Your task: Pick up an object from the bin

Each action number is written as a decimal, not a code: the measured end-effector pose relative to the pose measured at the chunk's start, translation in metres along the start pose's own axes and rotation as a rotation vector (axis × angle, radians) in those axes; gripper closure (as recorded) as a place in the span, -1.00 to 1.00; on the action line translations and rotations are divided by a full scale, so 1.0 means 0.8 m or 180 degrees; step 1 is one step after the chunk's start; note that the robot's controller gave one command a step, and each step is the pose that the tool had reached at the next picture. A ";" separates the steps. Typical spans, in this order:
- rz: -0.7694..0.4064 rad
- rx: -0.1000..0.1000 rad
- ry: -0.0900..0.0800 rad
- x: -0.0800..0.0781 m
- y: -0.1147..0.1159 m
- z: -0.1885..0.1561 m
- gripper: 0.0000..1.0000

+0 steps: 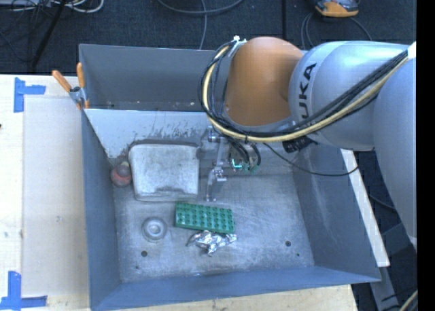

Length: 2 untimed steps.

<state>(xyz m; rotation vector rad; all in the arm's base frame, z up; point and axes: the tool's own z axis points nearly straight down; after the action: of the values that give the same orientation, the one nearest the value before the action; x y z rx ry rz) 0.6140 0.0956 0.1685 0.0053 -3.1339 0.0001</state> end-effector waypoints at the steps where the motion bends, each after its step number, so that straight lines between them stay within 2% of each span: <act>1: 0.0095 0.0002 0.0009 0.101 -0.012 0.027 -1.00; 2: 0.0798 0.0000 -0.0005 0.112 -0.020 0.076 -1.00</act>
Offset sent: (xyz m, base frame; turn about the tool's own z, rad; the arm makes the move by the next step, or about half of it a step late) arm -0.0772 -0.0092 -0.0188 0.0310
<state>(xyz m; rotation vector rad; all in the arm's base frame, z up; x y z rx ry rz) 0.5240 0.0791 0.1086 -0.3865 -3.1115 0.0015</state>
